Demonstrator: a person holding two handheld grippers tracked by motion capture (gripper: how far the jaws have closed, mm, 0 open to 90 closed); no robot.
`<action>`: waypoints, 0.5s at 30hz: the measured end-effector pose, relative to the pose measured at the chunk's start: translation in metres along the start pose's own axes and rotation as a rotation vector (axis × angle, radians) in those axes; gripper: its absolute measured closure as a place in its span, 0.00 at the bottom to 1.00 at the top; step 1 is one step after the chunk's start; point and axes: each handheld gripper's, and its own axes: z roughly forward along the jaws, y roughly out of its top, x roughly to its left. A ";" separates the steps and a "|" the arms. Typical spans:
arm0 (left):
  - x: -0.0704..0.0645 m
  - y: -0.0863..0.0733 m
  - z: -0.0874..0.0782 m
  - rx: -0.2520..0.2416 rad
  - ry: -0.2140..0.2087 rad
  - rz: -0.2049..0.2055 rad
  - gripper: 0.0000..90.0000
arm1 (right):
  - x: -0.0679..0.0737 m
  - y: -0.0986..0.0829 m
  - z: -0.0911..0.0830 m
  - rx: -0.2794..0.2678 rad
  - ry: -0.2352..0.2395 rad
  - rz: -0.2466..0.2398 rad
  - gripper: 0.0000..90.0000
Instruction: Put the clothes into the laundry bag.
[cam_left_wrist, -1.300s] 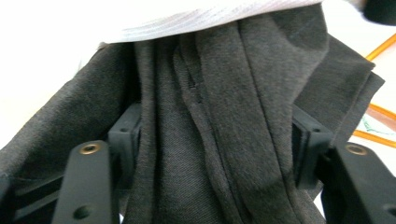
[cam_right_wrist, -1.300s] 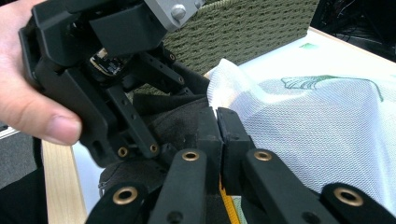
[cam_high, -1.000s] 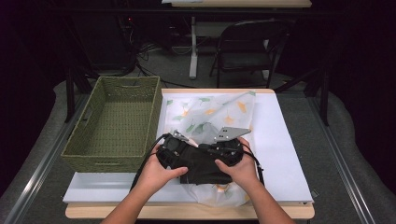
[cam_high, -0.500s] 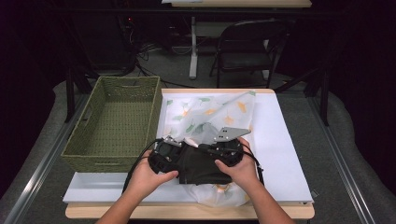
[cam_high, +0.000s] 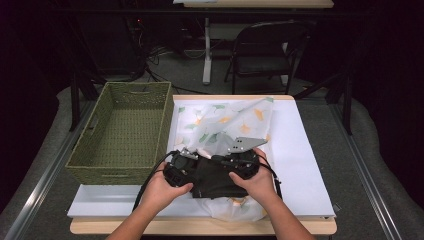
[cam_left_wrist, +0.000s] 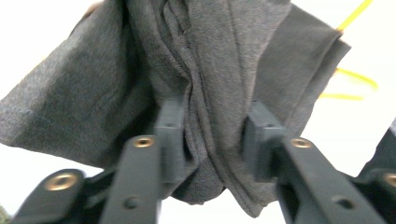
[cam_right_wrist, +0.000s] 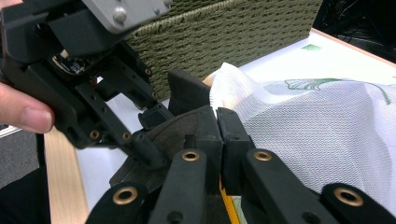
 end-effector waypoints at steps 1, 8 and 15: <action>0.000 0.000 0.000 0.000 0.000 0.000 0.76 | 0.000 0.000 0.000 0.000 0.000 0.000 0.99; -0.012 0.013 -0.007 -0.097 -0.039 0.001 0.84 | 0.005 0.004 -0.002 -0.016 0.014 -0.003 0.99; -0.005 0.026 0.007 -0.104 -0.064 -0.048 0.83 | 0.006 0.004 -0.002 -0.021 0.022 0.002 0.99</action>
